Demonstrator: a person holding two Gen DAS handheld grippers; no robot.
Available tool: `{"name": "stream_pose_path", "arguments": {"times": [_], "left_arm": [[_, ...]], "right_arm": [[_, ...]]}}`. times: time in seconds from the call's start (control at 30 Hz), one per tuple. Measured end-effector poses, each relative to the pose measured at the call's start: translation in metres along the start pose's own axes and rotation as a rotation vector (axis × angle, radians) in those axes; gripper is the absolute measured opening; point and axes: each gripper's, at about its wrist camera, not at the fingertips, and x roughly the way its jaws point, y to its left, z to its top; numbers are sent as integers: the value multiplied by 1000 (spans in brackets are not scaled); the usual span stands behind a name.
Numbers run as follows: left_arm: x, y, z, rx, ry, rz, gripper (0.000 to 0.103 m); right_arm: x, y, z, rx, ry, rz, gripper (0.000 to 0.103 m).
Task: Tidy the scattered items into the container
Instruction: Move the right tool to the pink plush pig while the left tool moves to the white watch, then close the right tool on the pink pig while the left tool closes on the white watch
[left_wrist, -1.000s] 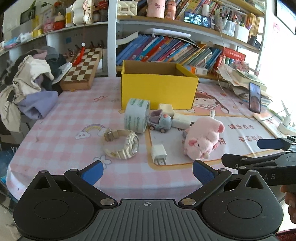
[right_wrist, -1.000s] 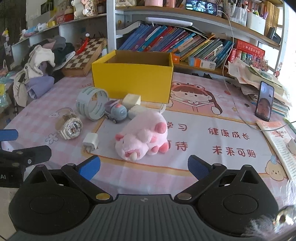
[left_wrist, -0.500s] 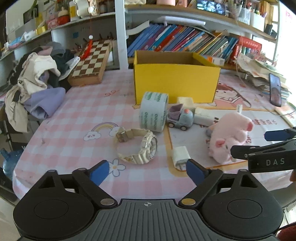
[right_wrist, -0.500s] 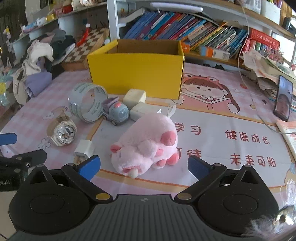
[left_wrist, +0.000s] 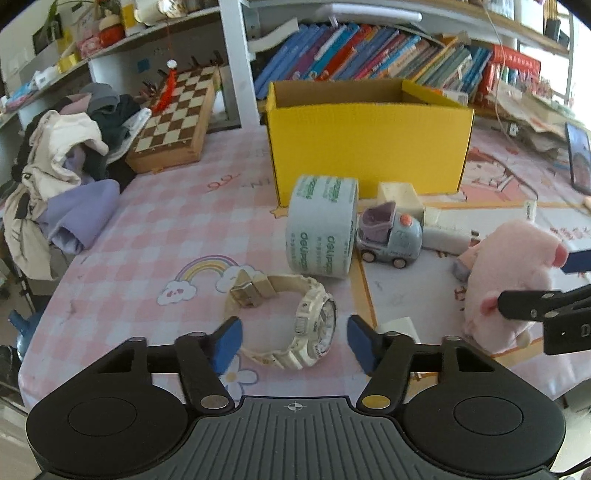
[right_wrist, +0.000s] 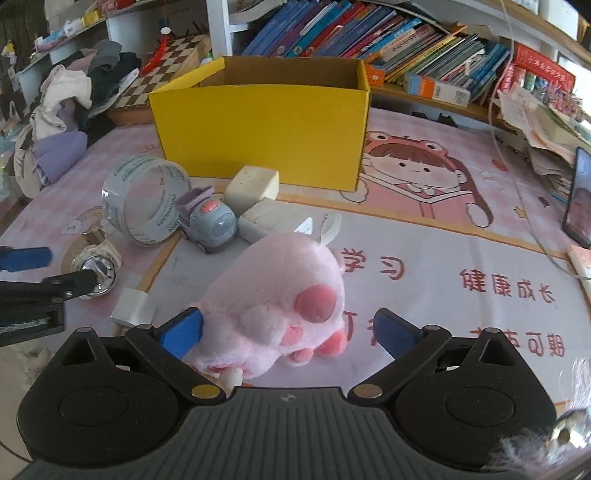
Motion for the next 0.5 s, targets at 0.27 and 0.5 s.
{"name": "stream_pose_path", "arguments": {"times": [0.27, 0.5], "left_arm": [[12, -3, -2, 4, 38, -22, 36], [8, -3, -2, -3, 35, -67, 17]], "right_arm": [[3, 0, 3, -17, -2, 78, 76], [-8, -4, 4, -3, -35, 87, 49]]}}
